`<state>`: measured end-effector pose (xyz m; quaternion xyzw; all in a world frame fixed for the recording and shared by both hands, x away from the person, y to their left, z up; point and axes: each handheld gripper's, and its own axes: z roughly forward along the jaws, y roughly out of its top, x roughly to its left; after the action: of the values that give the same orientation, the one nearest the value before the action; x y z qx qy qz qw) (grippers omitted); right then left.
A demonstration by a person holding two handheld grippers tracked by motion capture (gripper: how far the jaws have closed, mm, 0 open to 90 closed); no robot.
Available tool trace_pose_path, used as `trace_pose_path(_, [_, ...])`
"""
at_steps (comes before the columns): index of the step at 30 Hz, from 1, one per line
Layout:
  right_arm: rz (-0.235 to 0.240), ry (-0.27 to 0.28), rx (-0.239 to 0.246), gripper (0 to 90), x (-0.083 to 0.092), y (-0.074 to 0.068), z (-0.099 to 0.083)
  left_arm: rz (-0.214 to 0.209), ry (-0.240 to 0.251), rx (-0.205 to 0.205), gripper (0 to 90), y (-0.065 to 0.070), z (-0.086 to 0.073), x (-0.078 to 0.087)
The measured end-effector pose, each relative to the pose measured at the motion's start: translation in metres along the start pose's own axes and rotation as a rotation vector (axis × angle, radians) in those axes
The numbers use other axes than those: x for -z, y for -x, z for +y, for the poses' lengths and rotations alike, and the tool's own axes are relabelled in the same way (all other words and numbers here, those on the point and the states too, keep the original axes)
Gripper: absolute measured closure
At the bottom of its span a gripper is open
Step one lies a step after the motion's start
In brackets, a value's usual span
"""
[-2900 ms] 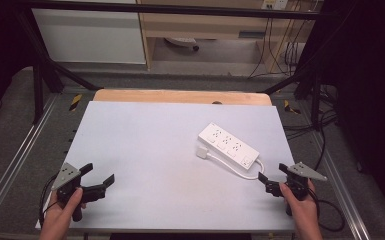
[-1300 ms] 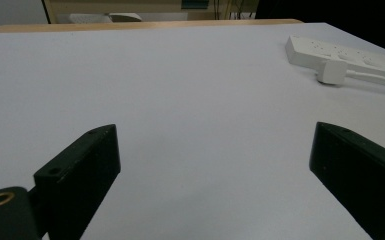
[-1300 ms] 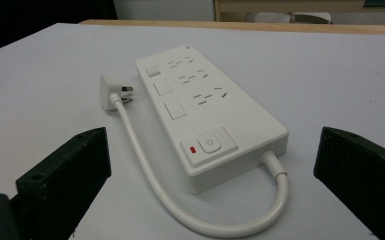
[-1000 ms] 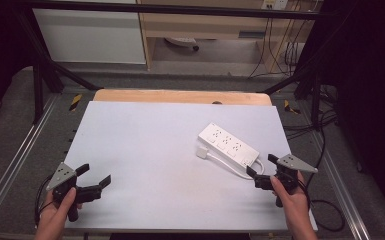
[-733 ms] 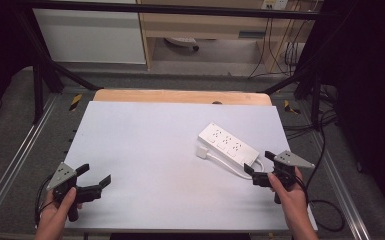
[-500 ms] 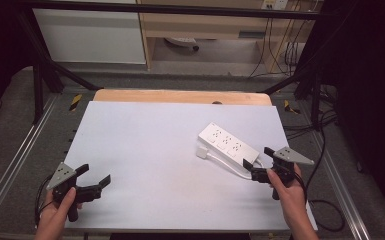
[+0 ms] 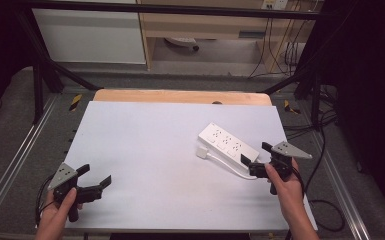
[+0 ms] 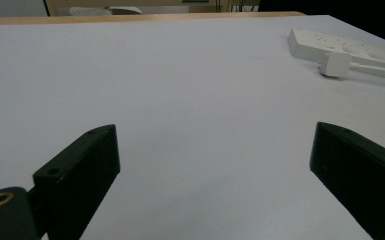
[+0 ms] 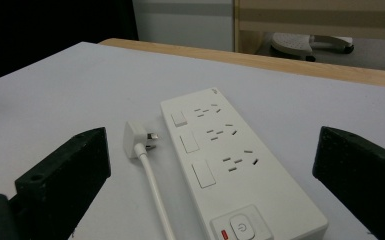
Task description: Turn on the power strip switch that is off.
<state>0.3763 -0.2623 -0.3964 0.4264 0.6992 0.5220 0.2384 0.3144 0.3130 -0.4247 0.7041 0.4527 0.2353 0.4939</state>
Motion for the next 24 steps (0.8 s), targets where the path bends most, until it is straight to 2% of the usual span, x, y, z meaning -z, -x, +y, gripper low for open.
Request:
trace_pose_path(9, [0.004, 0.005, -0.003, 2.5, -0.007, -0.002, 0.007, 0.002, -0.006, 0.008, 5.9, -0.002, -0.001, 0.001])
trace_pose_path(12, [-0.008, 0.006, -0.017, 2.6, -0.01, -0.003, 0.009, 0.001, 0.005, 0.005, 5.9, -0.002, 0.0, 0.003])
trace_pose_path(17, [-0.005, 0.006, -0.01, 2.7, -0.016, -0.004, 0.013, 0.003, -0.004, 0.012, 6.0, -0.002, -0.002, 0.003])
trace_pose_path(24, [-0.012, 0.037, -0.001, 2.3, -0.027, -0.01, 0.021, -0.003, -0.003, 0.009, 6.1, -0.001, -0.001, 0.003])
